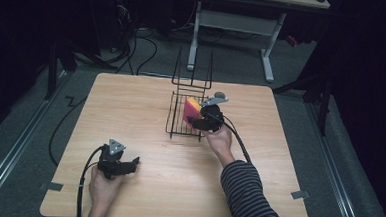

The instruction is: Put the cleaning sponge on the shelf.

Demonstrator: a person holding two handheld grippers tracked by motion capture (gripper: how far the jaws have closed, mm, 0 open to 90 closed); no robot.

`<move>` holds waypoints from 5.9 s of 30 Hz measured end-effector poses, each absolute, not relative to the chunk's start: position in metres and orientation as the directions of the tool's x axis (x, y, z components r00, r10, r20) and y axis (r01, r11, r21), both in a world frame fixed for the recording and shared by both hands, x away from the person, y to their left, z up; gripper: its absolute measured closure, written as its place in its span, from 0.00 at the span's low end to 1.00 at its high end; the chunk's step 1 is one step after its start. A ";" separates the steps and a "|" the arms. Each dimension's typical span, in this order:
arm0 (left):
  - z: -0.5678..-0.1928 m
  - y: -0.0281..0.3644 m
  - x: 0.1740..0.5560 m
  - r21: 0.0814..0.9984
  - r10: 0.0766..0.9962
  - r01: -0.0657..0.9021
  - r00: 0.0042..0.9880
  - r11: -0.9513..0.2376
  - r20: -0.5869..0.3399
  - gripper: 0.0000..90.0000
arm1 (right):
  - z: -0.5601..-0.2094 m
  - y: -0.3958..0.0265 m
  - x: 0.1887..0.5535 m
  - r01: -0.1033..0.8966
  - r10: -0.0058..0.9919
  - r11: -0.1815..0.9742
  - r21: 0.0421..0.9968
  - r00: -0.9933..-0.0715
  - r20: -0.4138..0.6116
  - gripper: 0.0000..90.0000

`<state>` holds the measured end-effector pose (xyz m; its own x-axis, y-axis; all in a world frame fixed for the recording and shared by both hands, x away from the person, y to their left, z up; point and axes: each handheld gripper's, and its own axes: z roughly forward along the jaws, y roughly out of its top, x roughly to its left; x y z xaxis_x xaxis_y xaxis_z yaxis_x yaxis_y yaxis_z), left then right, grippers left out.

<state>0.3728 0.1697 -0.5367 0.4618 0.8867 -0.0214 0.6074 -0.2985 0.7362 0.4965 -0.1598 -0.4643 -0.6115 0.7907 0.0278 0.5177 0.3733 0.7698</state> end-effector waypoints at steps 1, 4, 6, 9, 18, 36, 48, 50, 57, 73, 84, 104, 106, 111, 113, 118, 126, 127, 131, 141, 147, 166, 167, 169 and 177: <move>-0.537 0.170 0.373 0.736 0.887 0.608 0.462 -0.299 -0.022 0.23 | -0.464 -0.160 0.496 0.524 0.792 0.365 0.769 -0.609 0.039 0.47; -0.537 0.170 0.373 0.736 0.887 0.607 0.462 -0.299 -0.021 0.23 | -0.464 -0.161 0.497 0.536 0.790 0.348 0.769 -0.609 0.067 0.43; -0.537 0.170 0.373 0.736 0.887 0.607 0.462 -0.299 -0.021 0.23 | -0.464 -0.162 0.497 0.537 0.790 0.350 0.768 -0.610 0.066 0.40; -0.537 0.170 0.373 0.736 0.887 0.607 0.462 -0.299 -0.021 0.23 | -0.463 -0.164 0.497 0.531 0.787 0.350 0.772 -0.613 0.064 0.39; -0.537 0.170 0.373 0.736 0.887 0.607 0.462 -0.299 -0.021 0.23 | -0.452 -0.172 0.489 0.523 0.784 0.323 0.788 -0.615 0.087 0.36; -0.537 0.169 0.373 0.736 0.887 0.606 0.461 -0.300 -0.018 0.23 | -0.435 -0.190 0.467 0.494 0.764 0.312 0.812 -0.638 0.094 0.35; -0.537 0.169 0.373 0.736 0.887 0.606 0.461 -0.301 -0.018 0.23 | -0.432 -0.212 0.459 0.494 0.779 0.290 0.820 -0.620 0.098 0.36; -0.537 0.169 0.373 0.736 0.887 0.606 0.461 -0.301 -0.018 0.23 | -0.431 -0.215 0.458 0.498 0.783 0.284 0.819 -0.613 0.101 0.36; -0.537 0.169 0.373 0.736 0.887 0.606 0.461 -0.300 -0.018 0.23 | -0.425 -0.227 0.452 0.484 0.791 0.274 0.831 -0.605 0.091 0.36; -0.537 0.169 0.373 0.736 0.887 0.606 0.461 -0.301 -0.017 0.23 | -0.421 -0.247 0.440 0.485 0.810 0.234 0.842 -0.577 0.107 0.38; -0.537 0.169 0.373 0.736 0.887 0.606 0.461 -0.300 -0.018 0.23 | -0.413 -0.263 0.428 0.477 0.820 0.230 0.848 -0.564 0.095 0.38; -0.537 0.169 0.373 0.736 0.887 0.606 0.461 -0.301 -0.017 0.23 | -0.409 -0.280 0.399 0.455 0.828 0.188 0.871 -0.550 0.109 0.39; -0.537 0.169 0.373 0.736 0.887 0.606 0.461 -0.300 -0.017 0.23 | -0.411 -0.282 0.397 0.456 0.829 0.195 0.868 -0.549 0.102 0.39; -0.537 0.169 0.373 0.736 0.887 0.606 0.461 -0.300 -0.017 0.23 | -0.417 -0.291 0.389 0.469 0.829 0.163 0.868 -0.542 0.137 0.38; -0.537 0.169 0.373 0.736 0.887 0.606 0.461 -0.300 -0.017 0.23 | -0.417 -0.292 0.384 0.454 0.828 0.166 0.875 -0.546 0.126 0.39; -0.537 0.169 0.373 0.736 0.887 0.606 0.461 -0.301 -0.017 0.23 | -0.418 -0.297 0.373 0.444 0.834 0.162 0.882 -0.538 0.118 0.39; -0.537 0.169 0.373 0.735 0.887 0.607 0.462 -0.302 -0.017 0.23 | -0.425 -0.306 0.366 0.442 0.843 0.131 0.887 -0.520 0.135 0.39; -0.537 0.169 0.373 0.735 0.887 0.607 0.461 -0.301 -0.017 0.23 | -0.425 -0.307 0.364 0.436 0.845 0.124 0.892 -0.518 0.135 0.39; -0.537 0.169 0.373 0.736 0.888 0.606 0.460 -0.301 -0.016 0.23 | -0.427 -0.311 0.359 0.430 0.850 0.116 0.896 -0.510 0.135 0.39; -0.537 0.169 0.373 0.735 0.887 0.607 0.461 -0.302 -0.017 0.23 | -0.444 -0.328 0.347 0.441 0.862 0.085 0.894 -0.482 0.156 0.38; -0.537 0.169 0.373 0.735 0.887 0.607 0.462 -0.302 -0.017 0.23 | -0.454 -0.333 0.342 0.451 0.864 0.058 0.891 -0.469 0.181 0.38; -0.537 0.169 0.373 0.735 0.887 0.607 0.462 -0.302 -0.017 0.23 | -0.483 -0.336 0.342 0.485 0.872 0.025 0.874 -0.438 0.218 0.39; -0.537 0.169 0.373 0.735 0.887 0.607 0.462 -0.302 -0.017 0.23 | -0.484 -0.336 0.342 0.486 0.872 0.024 0.874 -0.437 0.219 0.39; -0.537 0.169 0.373 0.736 0.887 0.606 0.461 -0.301 -0.016 0.23 | -0.487 -0.335 0.343 0.489 0.874 0.029 0.872 -0.435 0.215 0.39; -0.537 0.169 0.373 0.736 0.887 0.606 0.461 -0.301 -0.016 0.23 | -0.499 -0.332 0.347 0.531 0.895 0.052 0.846 -0.400 0.197 0.40</move>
